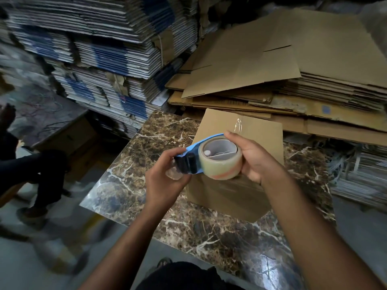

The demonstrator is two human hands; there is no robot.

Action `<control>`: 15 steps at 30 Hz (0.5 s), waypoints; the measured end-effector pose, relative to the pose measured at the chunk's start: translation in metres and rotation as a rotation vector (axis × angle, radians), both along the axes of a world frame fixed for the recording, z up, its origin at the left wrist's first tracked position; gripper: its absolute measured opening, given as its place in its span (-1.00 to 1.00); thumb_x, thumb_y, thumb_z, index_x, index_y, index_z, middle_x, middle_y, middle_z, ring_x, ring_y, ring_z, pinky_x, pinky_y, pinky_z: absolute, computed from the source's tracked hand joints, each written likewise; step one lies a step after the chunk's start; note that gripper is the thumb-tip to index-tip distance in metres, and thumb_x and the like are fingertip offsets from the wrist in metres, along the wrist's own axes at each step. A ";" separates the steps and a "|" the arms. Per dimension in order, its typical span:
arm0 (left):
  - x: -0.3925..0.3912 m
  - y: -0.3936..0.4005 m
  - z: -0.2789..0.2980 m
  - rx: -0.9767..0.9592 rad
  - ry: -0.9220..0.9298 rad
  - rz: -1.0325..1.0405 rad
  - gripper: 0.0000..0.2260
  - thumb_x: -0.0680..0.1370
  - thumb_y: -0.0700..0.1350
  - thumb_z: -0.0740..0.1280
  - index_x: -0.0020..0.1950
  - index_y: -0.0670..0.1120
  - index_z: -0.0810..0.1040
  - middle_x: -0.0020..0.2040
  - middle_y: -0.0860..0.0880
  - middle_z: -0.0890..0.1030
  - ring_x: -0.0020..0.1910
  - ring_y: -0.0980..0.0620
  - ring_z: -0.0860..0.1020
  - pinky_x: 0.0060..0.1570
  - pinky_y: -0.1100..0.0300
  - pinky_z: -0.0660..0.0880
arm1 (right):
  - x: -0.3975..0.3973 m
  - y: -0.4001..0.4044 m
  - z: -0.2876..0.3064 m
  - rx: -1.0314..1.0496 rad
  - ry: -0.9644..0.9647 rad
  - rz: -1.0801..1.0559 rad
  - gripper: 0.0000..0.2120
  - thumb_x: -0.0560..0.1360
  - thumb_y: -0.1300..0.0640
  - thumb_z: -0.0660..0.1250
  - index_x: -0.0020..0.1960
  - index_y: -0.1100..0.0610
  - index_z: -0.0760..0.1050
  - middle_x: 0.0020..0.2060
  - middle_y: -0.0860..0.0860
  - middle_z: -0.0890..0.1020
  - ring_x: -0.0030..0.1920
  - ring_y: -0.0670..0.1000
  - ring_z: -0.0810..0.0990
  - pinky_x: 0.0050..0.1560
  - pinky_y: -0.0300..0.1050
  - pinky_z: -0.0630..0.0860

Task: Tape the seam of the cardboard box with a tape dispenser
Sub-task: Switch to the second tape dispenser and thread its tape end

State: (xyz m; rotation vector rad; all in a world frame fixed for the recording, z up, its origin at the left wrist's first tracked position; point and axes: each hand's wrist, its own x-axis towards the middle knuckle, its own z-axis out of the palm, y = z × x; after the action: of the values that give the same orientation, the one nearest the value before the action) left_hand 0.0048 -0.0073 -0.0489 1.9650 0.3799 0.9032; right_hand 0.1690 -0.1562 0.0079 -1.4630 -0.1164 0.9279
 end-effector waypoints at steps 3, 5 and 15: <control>-0.016 -0.002 0.004 -0.048 0.003 0.024 -0.46 0.33 -0.33 0.62 0.25 -0.04 0.56 0.15 0.17 0.65 0.03 0.09 0.67 -0.07 0.02 0.68 | -0.002 0.014 -0.001 -0.016 0.031 0.030 -0.82 0.57 -0.02 0.36 -0.04 0.07 0.64 -0.15 0.08 0.73 -0.25 0.04 0.69 -0.12 -0.07 0.58; -0.030 -0.001 0.006 -0.152 0.078 0.014 -0.31 0.31 -0.32 0.64 0.32 0.08 0.49 0.22 0.17 0.60 0.06 0.05 0.68 -0.11 0.09 0.69 | -0.004 0.026 -0.005 -0.013 0.046 0.088 -0.83 0.56 0.00 0.36 -0.02 0.09 0.64 -0.18 0.08 0.73 -0.29 0.03 0.70 -0.23 -0.14 0.61; -0.073 0.081 0.018 -0.964 0.280 -0.279 -0.71 0.47 0.10 0.47 -0.08 -0.13 0.66 -0.20 -0.14 0.70 -0.29 -0.06 0.67 -0.31 0.12 0.61 | -0.021 0.101 -0.012 0.081 -0.053 0.436 -0.85 0.54 0.15 0.39 0.03 0.23 0.63 -0.13 0.20 0.70 -0.27 0.10 0.69 -0.12 -0.01 0.66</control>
State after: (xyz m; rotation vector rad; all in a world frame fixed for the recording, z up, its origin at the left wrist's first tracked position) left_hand -0.0682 0.0738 -0.0308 1.1856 0.5536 0.1711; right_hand 0.1482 -0.0556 -0.0039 -1.4124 -0.5216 1.2190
